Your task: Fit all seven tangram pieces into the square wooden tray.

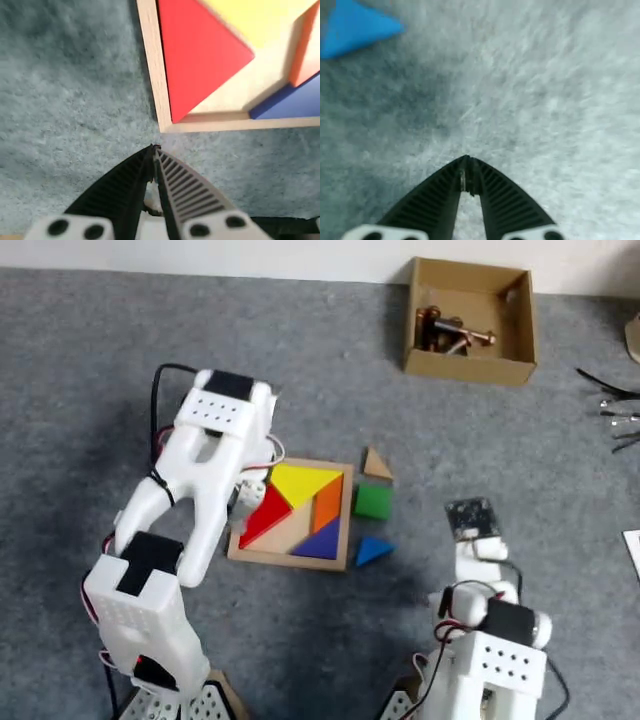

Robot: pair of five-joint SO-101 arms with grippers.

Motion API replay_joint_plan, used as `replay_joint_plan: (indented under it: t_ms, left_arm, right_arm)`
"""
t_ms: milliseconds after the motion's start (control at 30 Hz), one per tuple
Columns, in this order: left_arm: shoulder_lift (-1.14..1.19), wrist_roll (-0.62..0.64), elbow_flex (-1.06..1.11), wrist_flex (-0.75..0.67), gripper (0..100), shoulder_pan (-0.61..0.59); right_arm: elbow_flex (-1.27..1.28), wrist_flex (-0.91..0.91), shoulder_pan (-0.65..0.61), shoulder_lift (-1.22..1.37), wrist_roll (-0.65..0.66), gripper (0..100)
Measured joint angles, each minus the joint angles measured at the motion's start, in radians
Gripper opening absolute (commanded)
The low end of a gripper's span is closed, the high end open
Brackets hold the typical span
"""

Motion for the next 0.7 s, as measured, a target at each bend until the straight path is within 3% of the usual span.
replay_joint_plan:
  t_ms: [300,433,700]
  left_arm:
    - [0.0,0.0,0.094,-0.08,0,-0.031]
    - [-0.009,0.0,0.14,-0.123,0,-0.048]
    - [-0.296,0.0,0.339,-0.207,0,-0.129]
  right_arm:
    - [-0.336,0.199,-0.002,0.005,0.002,1.0]
    - [-0.41,0.226,-0.035,0.129,-0.046,1.0]
    - [-0.597,0.212,-0.187,0.419,-0.146,1.0]
